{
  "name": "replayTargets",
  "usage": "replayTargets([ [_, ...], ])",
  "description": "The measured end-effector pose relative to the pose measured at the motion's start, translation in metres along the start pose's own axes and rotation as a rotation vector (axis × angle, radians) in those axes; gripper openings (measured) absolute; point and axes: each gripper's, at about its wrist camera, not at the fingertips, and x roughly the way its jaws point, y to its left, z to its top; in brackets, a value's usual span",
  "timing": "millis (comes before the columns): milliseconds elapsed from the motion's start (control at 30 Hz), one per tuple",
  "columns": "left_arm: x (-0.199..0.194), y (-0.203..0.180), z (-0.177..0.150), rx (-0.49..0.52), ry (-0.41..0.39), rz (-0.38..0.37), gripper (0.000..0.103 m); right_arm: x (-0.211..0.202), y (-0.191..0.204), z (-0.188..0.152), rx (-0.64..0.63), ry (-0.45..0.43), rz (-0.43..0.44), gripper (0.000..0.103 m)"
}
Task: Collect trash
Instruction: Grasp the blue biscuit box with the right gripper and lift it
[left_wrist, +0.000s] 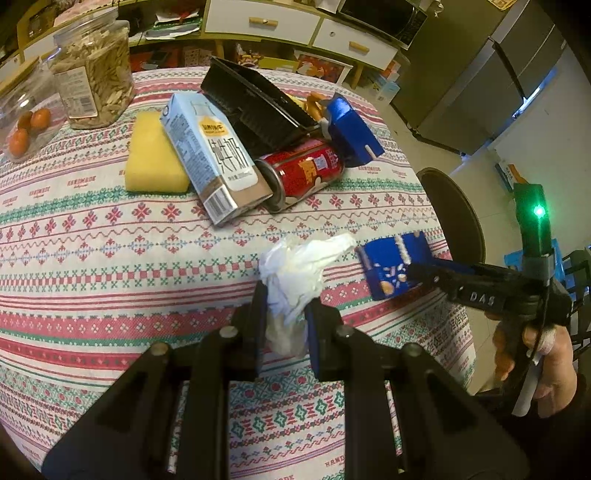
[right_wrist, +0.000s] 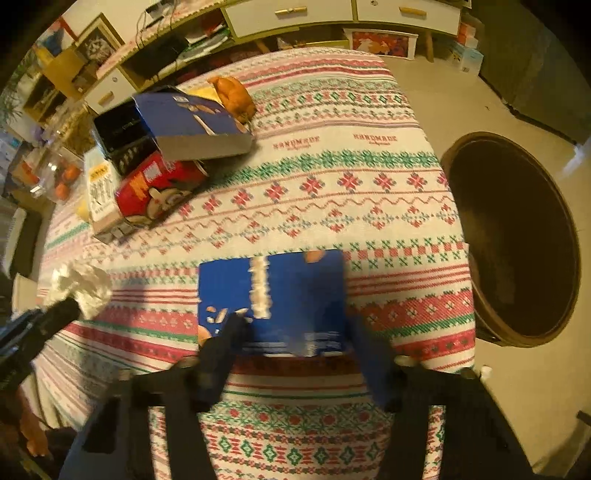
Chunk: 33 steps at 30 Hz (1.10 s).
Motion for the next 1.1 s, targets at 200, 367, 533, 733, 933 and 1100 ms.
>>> replayTargets([
  [200, -0.001, -0.001, -0.001, -0.001, -0.004, -0.005, 0.02, -0.01, -0.002, 0.003, -0.018, -0.021, 0.022, 0.01],
  [367, -0.004, -0.002, 0.004, -0.014, -0.015, -0.012, 0.02, -0.013, -0.001, 0.006, -0.004, -0.038, 0.018, 0.015],
  [533, -0.007, 0.002, 0.008, -0.032, -0.024, -0.012, 0.02, -0.011, 0.009, 0.004, -0.024, -0.013, 0.041, 0.096],
  [733, -0.01, 0.015, 0.006, -0.058, -0.02, -0.002, 0.02, 0.008, 0.045, 0.004, -0.101, 0.018, -0.016, 0.1],
  [933, -0.013, 0.023, 0.004, -0.065, -0.017, 0.005, 0.02, 0.034, 0.068, 0.003, -0.158, 0.044, -0.137, 0.101],
  [1100, -0.014, 0.023, 0.003, -0.063, -0.013, 0.004, 0.02, 0.034, 0.067, 0.001, -0.131, 0.031, -0.101, 0.096],
])
